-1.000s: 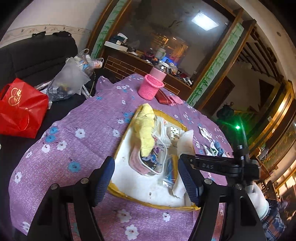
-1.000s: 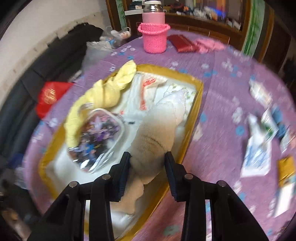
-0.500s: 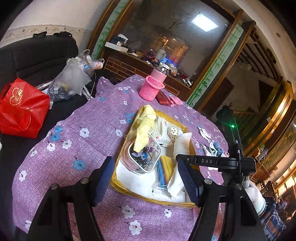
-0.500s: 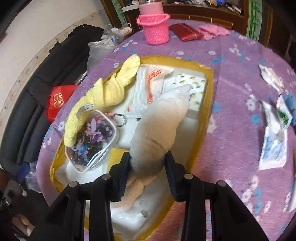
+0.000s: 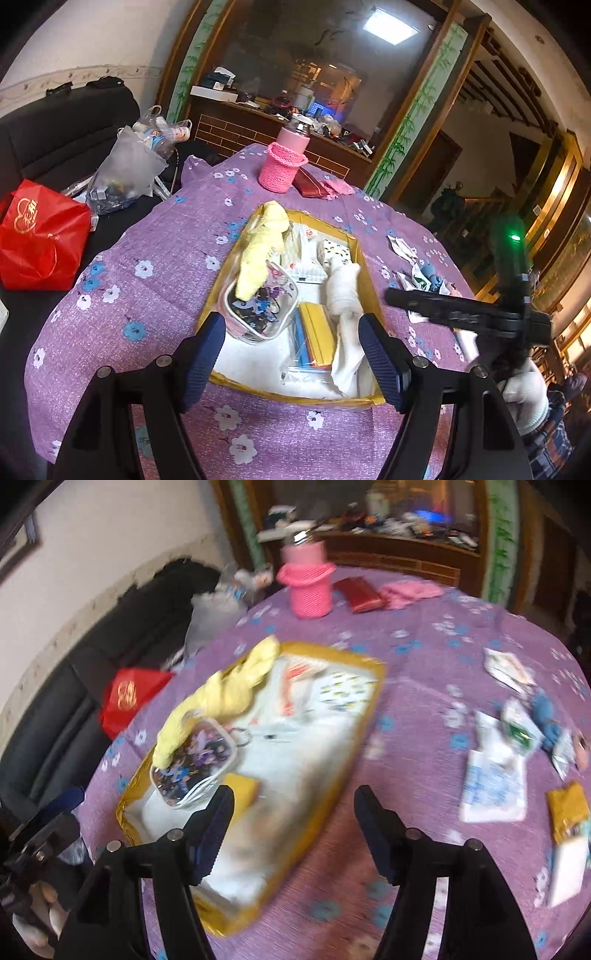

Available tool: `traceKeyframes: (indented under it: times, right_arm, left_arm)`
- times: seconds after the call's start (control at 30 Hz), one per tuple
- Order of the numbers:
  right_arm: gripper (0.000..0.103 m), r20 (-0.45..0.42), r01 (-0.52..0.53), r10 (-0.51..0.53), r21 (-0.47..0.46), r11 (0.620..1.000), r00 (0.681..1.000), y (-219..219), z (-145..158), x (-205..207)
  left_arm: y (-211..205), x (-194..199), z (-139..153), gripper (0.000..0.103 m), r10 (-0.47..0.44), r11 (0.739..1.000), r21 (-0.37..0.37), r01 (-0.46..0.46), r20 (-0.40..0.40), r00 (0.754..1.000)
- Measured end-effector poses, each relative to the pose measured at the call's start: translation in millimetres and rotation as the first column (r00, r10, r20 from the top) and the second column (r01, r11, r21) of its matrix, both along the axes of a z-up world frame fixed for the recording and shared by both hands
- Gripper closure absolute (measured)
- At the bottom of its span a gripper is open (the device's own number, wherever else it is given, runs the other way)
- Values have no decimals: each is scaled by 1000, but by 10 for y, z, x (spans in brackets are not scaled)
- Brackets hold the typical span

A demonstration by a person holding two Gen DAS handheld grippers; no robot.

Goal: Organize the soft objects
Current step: 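Lower the white towel into the tray and open the right tool, then move the left tool toward the yellow foil packet while the right tool approaches the white foam block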

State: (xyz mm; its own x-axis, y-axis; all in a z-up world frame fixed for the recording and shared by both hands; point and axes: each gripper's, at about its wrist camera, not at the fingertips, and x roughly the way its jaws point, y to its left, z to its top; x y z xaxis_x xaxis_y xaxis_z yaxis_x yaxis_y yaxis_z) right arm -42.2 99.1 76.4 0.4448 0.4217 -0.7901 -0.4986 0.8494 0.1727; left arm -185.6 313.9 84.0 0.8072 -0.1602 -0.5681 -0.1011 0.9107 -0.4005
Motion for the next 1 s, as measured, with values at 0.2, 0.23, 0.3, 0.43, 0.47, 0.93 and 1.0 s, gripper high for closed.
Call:
traceKeyframes:
  times: [0.2,0.23,0.3,0.43,0.47,0.93,1.0]
  right_arm:
    - [34,12,118,-119,74,990,993,-751,27,-35]
    - [34,20,132,-134,73,988,991,-858,21,-59]
    - [34,40,161,-164,69,985,986,-1063,16,-121]
    - [34,62,199,-203,74,977,977,-1398,0,-205]
    - [34,68,212,-217,76,974,974,-1498,-9,-230]
    - [33,49,355,-365,142,924,930,-2560,-163,-330]
    - [33,44,378,-388,152,913,921,-2701,-179,-334]
  left_arm:
    - [-304,84,26,25,-56,997,51,57,-20,998]
    - [-382,104,35,25,-68,996,65,69,-26,997]
    - [-516,129,44,25,-87,992,89,90,-36,996]
    - [-892,216,49,25,-128,975,171,139,-74,989]
    - [-985,228,51,25,-134,969,197,149,-84,987]
    - [-2034,404,-67,25,-234,866,402,299,-203,951]
    - [-2117,418,-78,25,-243,858,409,311,-212,947]
